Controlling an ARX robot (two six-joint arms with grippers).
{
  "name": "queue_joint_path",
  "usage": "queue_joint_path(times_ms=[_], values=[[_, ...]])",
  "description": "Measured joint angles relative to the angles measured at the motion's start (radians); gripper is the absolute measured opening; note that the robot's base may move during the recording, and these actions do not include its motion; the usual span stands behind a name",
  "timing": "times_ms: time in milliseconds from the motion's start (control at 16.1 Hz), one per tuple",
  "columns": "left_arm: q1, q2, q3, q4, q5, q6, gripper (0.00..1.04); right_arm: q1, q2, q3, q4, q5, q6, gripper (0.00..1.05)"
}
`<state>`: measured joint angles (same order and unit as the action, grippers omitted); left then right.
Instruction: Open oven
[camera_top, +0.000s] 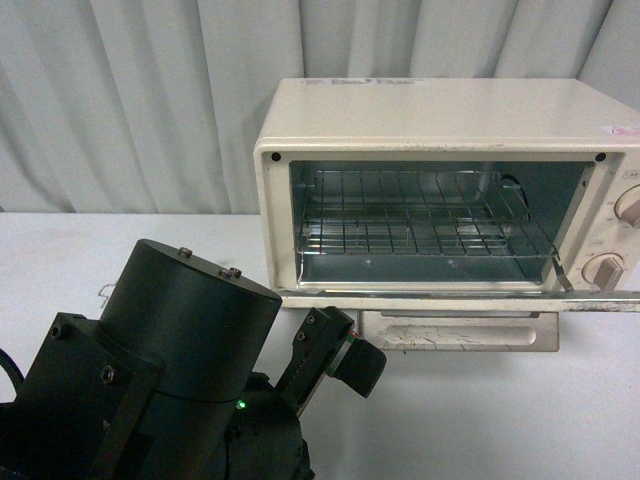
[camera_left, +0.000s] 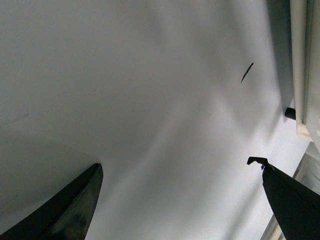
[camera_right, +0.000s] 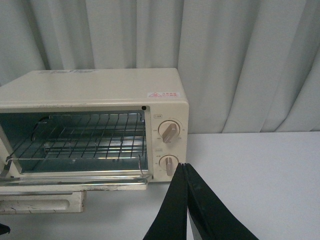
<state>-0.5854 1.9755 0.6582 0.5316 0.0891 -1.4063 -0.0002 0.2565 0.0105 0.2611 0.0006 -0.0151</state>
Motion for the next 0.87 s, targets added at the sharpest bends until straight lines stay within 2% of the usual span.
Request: queue_joint_path(times_ms=[311, 436, 871], values=[[0.000, 0.000, 0.000, 0.000, 0.000, 0.000, 0.98, 0.000, -0.086, 0.000, -0.091, 0.000, 0.000, 0.02], [0.000, 0.000, 0.000, 0.000, 0.001, 0.000, 0.98, 0.000, -0.243, 0.000, -0.265, -0.001, 0.000, 0.02], [0.000, 0.000, 0.000, -0.001, 0.000, 0.000, 0.98, 0.000, -0.254, 0.000, -0.265, 0.000, 0.000, 0.02]])
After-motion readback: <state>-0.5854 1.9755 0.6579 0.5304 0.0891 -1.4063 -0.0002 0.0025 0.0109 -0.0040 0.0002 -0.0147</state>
